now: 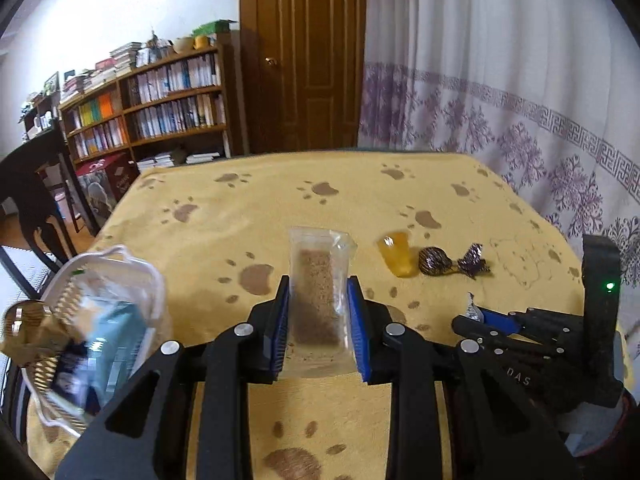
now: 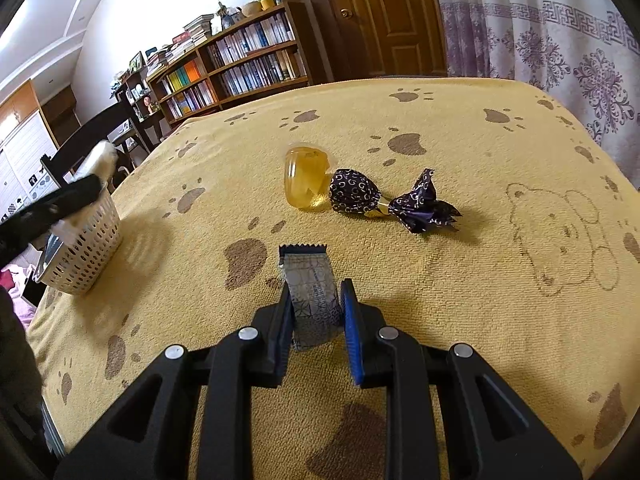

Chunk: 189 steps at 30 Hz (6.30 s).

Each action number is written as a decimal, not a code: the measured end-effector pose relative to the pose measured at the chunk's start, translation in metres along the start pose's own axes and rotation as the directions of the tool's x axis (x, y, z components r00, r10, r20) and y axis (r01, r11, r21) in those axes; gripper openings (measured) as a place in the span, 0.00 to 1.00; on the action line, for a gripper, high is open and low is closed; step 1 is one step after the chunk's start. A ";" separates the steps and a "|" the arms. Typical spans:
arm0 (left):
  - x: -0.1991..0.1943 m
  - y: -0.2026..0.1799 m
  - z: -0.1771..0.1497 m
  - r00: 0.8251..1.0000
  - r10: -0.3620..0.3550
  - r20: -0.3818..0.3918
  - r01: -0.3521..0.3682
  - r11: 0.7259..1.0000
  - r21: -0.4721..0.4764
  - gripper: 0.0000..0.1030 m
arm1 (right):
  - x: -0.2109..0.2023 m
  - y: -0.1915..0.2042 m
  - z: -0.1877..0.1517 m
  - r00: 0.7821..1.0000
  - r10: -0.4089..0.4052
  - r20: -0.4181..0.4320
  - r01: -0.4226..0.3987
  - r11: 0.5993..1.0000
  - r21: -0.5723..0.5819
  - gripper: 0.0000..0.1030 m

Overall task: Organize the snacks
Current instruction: 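Carry the granola packet with the left tool over the basket while the right tool holds the silver wrapper, then open the left tool to drop the granola packet while the right tool drops the silver wrapper into the basket, then move the open right tool to the purple wrapped candy on the table, then close the right tool on the purple wrapped candy and lift it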

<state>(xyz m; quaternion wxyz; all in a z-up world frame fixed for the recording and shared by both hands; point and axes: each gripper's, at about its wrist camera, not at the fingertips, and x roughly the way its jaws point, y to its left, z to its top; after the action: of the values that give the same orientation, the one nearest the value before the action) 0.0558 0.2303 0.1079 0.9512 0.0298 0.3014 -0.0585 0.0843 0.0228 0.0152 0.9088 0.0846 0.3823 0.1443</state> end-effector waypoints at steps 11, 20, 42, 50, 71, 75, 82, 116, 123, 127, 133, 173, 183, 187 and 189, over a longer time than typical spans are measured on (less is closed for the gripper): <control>-0.039 0.084 -0.008 0.987 0.156 0.026 -0.154 0.985 -0.079 0.27 | 0.000 0.000 0.000 1.000 -0.003 0.001 0.003 1.000 0.001 0.22; -0.043 0.135 -0.024 0.974 0.227 -0.009 -0.226 0.965 -0.135 0.27 | -0.002 -0.002 0.000 1.000 -0.013 0.007 0.013 1.000 0.005 0.22; -0.080 0.188 -0.018 0.961 0.275 0.038 -0.253 0.923 -0.290 0.39 | -0.014 0.013 0.003 0.997 0.072 0.038 -0.075 0.995 0.071 0.22; -0.084 0.178 -0.013 0.963 0.262 0.062 -0.242 0.943 -0.227 0.39 | -0.020 0.063 0.020 0.988 0.143 0.058 -0.144 0.990 0.006 0.22; -0.122 0.223 -0.013 0.958 0.248 0.142 -0.181 0.911 -0.370 0.58 | 0.037 0.266 0.094 0.938 0.343 -0.044 -0.345 0.921 -0.183 0.23; -0.117 0.227 -0.014 0.960 0.245 0.133 -0.179 0.908 -0.379 0.62 | 0.047 0.278 0.098 0.927 0.370 -0.060 -0.375 0.915 -0.150 0.48; -0.113 0.233 -0.016 0.959 0.256 0.119 -0.189 0.897 -0.400 0.63 | 0.043 0.269 0.091 0.934 0.355 -0.039 -0.357 0.925 -0.128 0.49; -0.102 0.207 -0.013 0.944 0.302 0.132 -0.243 0.909 -0.339 0.97 | 0.033 0.200 0.070 0.965 0.262 0.030 -0.263 0.965 0.015 0.67; -0.102 0.198 -0.012 0.935 0.326 0.140 -0.275 0.915 -0.296 0.97 | 0.031 0.192 0.067 0.967 0.252 0.026 -0.253 0.967 0.024 0.72; -0.102 0.194 -0.012 0.935 0.324 0.142 -0.275 0.919 -0.282 0.97 | 0.031 0.188 0.065 0.969 0.246 0.020 -0.247 0.969 0.026 0.73; -0.101 0.188 -0.013 0.932 0.331 0.146 -0.287 0.922 -0.261 0.97 | 0.030 0.181 0.063 0.973 0.231 0.011 -0.231 0.973 0.026 0.73; -0.079 0.133 -0.016 0.958 0.262 0.114 -0.253 0.963 -0.089 0.97 | 0.043 0.009 0.088 0.988 -0.156 -0.006 0.156 0.987 -0.029 0.78; -0.078 0.131 -0.015 0.960 0.256 0.109 -0.248 0.965 -0.083 0.97 | 0.066 -0.008 0.085 0.987 -0.102 -0.126 0.100 0.995 -0.020 0.75; -0.078 0.130 -0.015 0.961 0.255 0.109 -0.247 0.966 -0.084 0.97 | 0.063 -0.005 0.069 0.980 -0.117 -0.160 0.105 0.991 -0.080 0.72; -0.078 0.128 -0.015 0.961 0.252 0.111 -0.244 0.966 -0.082 0.97 | 0.058 0.000 0.062 0.979 -0.117 -0.166 0.101 0.989 -0.104 0.71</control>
<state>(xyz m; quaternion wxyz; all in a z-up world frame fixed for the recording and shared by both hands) 0.0002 0.3663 0.1437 0.9680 0.0314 0.2391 0.0696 0.1674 0.0394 0.0193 0.8820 0.0074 0.4559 0.1189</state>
